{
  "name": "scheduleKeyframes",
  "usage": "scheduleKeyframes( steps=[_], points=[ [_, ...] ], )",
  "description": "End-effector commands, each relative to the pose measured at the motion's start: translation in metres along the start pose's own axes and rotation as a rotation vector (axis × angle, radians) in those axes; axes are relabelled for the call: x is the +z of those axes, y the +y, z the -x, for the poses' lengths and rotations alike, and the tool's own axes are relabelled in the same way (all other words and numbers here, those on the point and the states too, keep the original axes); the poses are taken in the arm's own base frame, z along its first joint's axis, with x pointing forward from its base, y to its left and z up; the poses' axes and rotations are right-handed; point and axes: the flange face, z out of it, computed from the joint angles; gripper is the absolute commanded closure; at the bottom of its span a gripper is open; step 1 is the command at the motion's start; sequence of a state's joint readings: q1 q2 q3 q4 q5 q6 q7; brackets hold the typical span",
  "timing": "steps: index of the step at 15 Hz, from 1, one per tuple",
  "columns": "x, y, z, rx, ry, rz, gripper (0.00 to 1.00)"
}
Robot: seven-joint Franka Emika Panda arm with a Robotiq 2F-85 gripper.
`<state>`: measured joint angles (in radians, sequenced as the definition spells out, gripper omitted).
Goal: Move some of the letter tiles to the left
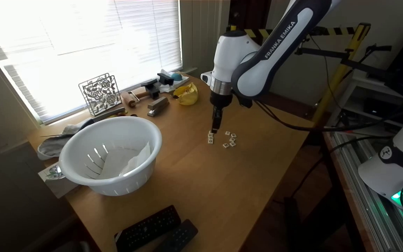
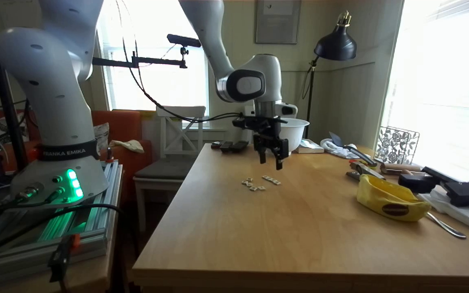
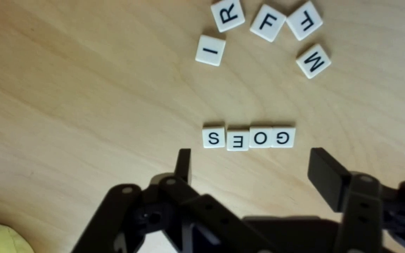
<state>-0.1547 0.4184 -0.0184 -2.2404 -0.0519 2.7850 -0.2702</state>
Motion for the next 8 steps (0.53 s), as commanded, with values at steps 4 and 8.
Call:
scheduleKeyframes(
  steps=[4, 8],
  points=[
    [-0.021, -0.011, 0.015, 0.022, -0.004, -0.022, 0.00],
    [-0.030, -0.011, 0.019, 0.040, -0.001, -0.024, 0.00]
  ],
)
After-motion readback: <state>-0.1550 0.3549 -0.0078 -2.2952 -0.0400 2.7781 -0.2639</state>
